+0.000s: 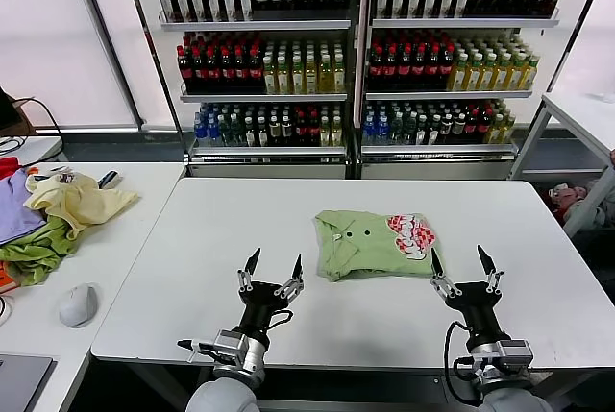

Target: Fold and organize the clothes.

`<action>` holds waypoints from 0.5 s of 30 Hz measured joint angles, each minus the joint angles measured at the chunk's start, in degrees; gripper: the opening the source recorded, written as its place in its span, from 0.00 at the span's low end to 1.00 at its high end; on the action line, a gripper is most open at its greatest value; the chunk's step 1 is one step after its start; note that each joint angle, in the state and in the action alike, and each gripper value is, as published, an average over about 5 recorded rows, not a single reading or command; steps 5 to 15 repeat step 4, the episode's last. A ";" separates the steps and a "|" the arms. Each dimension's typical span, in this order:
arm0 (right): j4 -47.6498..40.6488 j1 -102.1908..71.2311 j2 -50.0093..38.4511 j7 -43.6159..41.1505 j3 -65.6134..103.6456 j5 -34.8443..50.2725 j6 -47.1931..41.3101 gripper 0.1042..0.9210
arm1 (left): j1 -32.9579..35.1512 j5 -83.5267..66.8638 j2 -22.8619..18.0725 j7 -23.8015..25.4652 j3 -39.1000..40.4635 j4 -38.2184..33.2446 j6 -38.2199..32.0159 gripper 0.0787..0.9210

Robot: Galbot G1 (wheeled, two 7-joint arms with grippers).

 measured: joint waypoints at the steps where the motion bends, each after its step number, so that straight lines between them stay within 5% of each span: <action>1: 0.09 -0.04 0.04 0.15 0.03 -0.05 0.02 0.88 | 0.00 0.05 -0.02 0.02 -0.01 0.00 0.03 0.88; 15: 0.26 -0.09 0.13 0.45 0.02 -0.10 0.08 0.88 | 0.02 0.14 -0.02 0.06 -0.08 -0.01 0.08 0.88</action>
